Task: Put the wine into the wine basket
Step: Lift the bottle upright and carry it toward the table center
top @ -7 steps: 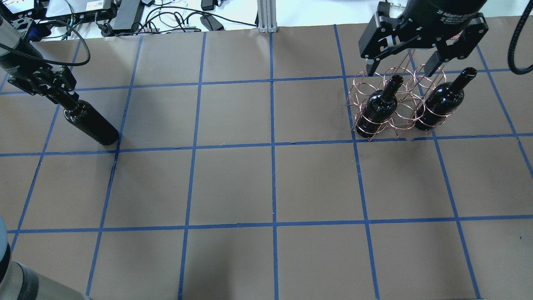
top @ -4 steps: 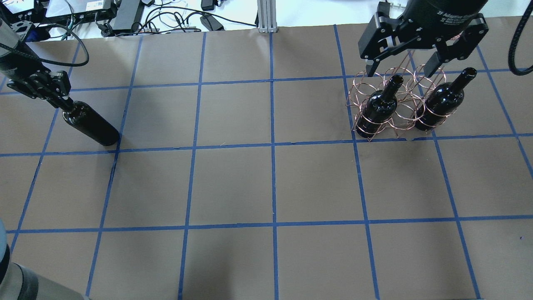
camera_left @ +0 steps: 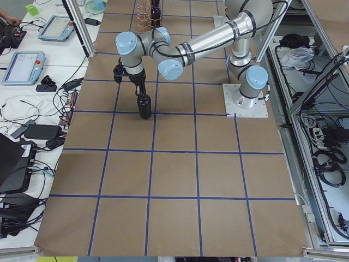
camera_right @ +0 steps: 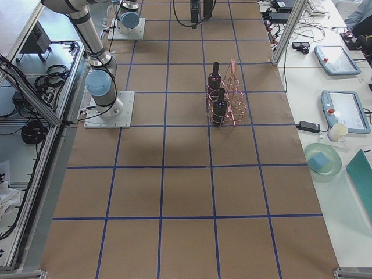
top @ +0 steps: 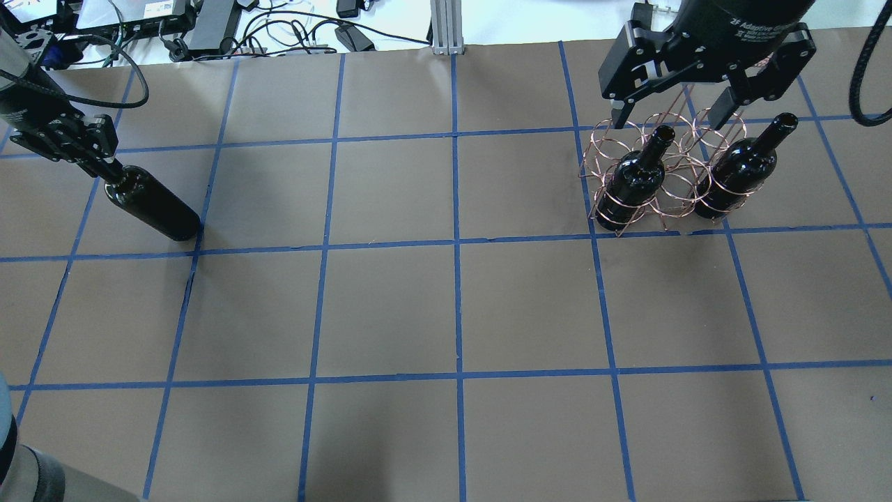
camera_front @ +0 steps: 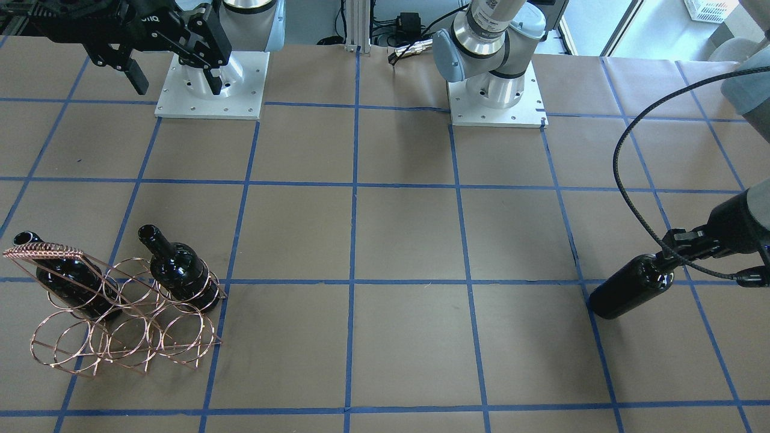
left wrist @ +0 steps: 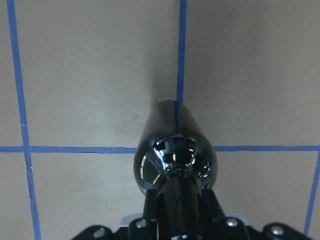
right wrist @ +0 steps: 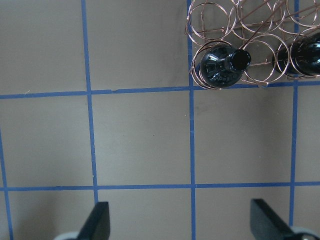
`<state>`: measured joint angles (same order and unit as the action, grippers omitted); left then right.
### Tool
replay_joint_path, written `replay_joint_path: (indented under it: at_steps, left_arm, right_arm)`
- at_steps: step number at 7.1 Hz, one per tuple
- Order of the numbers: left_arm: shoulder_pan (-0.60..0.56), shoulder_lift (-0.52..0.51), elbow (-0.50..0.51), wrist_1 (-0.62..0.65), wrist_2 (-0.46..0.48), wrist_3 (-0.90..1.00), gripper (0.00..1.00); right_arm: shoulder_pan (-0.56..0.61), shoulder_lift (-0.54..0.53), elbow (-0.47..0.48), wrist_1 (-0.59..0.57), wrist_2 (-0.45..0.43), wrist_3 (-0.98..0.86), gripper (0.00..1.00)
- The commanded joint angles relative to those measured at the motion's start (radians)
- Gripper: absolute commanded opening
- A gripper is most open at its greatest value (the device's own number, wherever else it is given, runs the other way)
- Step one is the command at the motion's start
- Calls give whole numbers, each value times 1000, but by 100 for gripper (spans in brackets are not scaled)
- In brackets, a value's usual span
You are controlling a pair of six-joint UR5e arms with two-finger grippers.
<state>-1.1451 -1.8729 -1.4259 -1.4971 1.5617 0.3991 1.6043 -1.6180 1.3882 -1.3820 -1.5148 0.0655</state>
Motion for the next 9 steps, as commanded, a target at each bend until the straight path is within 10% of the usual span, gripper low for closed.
replay_joint_path:
  at_steps: [1, 9]
  left_arm:
    - [-115, 52, 22, -64, -38, -124, 0]
    - [-660, 153, -143, -52, -92, -650, 0]
  right_arm:
    - [-1, 0, 0, 0, -1, 0, 99]
    - [-6, 3, 0, 0, -4, -1, 99]
